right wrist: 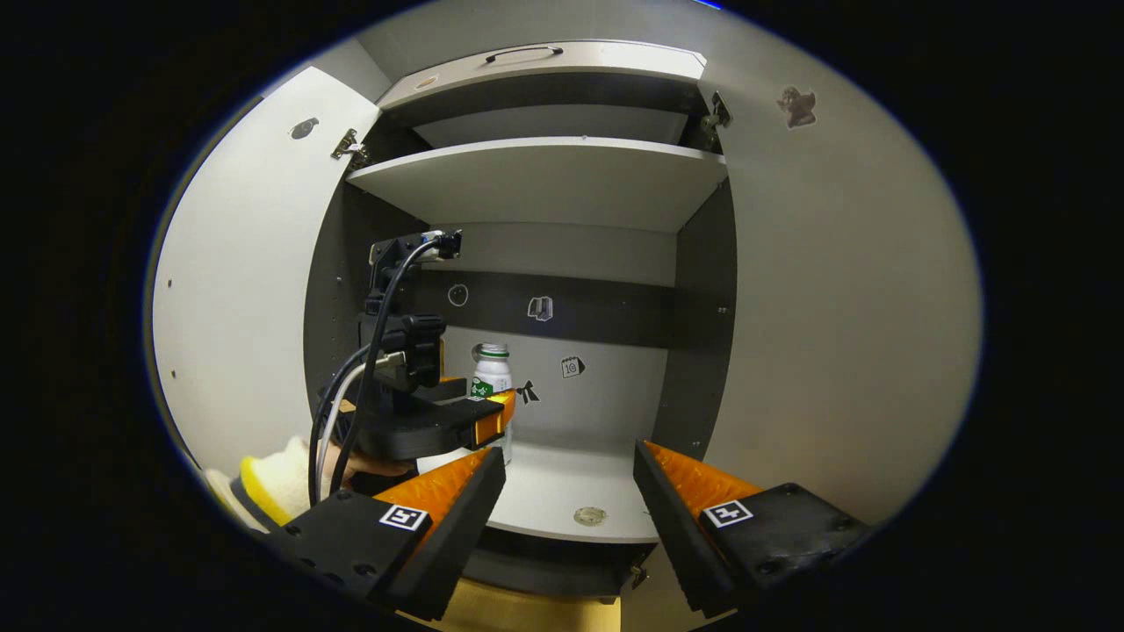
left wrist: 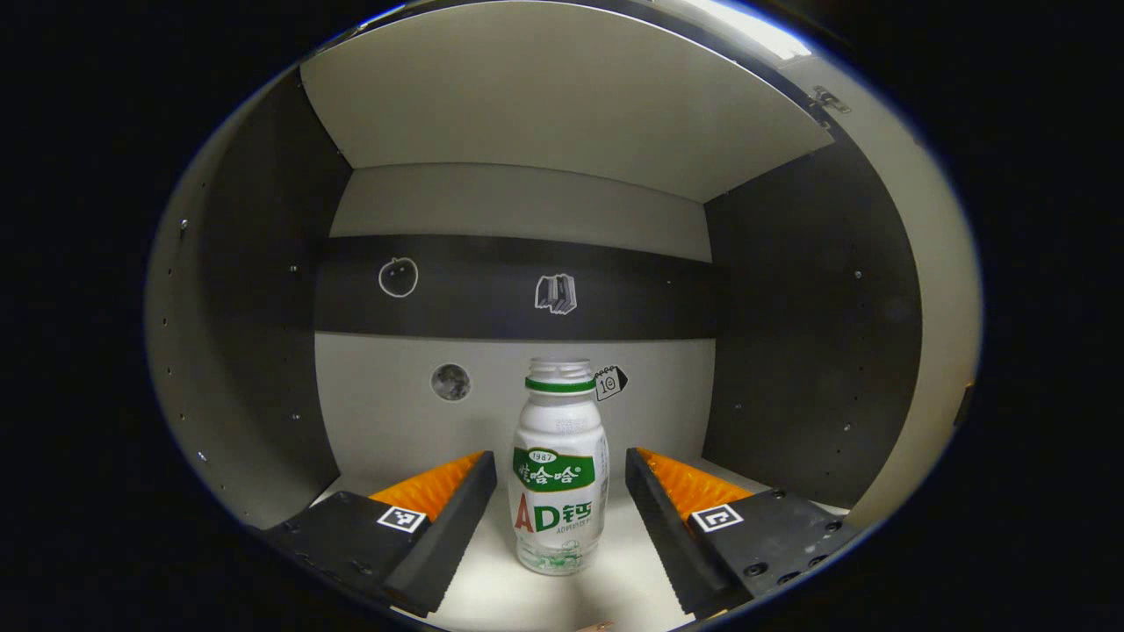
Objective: Grasp the bottle in the cabinet with the left hand and place it on the coaster, then close the right door with the right hand and the left door with the left hand.
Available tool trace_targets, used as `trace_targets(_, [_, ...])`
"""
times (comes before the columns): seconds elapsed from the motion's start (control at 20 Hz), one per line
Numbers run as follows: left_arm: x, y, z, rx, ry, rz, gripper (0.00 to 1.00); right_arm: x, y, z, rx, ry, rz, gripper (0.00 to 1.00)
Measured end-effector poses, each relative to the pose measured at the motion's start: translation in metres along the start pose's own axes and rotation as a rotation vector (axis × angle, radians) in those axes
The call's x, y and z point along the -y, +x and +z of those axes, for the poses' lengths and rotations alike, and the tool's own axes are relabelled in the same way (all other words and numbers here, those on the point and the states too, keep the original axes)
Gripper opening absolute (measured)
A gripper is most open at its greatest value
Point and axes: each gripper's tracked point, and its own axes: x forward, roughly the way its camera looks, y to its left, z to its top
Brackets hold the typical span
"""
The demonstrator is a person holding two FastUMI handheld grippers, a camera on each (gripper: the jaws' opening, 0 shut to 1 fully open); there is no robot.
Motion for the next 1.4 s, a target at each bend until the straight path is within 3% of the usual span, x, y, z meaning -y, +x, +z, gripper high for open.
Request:
trace_targets(0.45, [-0.008,0.026,-0.010,-0.017,-0.018,0.015,0.94,0.006,0.018,-0.005,-0.010,0.043,0.008,0.97])
trace_targets(0.5, [-0.007,0.025,-0.010,-0.023,-0.018,0.019,0.92,0.007,0.019,-0.007,-0.016,0.044,0.007,0.98])
trace_targets(0.55, [-0.005,0.026,-0.010,-0.021,-0.012,0.019,0.80,0.007,0.019,-0.007,-0.018,0.045,0.006,0.97])
trace_targets(0.75, [0.002,0.022,-0.006,-0.023,-0.025,-0.010,0.78,0.006,0.016,-0.002,-0.005,0.044,0.003,0.97])
trace_targets(1.0, [0.009,-0.007,0.019,0.012,-0.040,-0.040,0.77,0.004,0.004,0.006,0.013,0.039,-0.012,0.98])
trace_targets(1.4, [0.027,-0.099,0.048,0.051,-0.025,-0.110,0.77,-0.012,-0.036,0.020,0.045,0.019,-0.056,0.97])
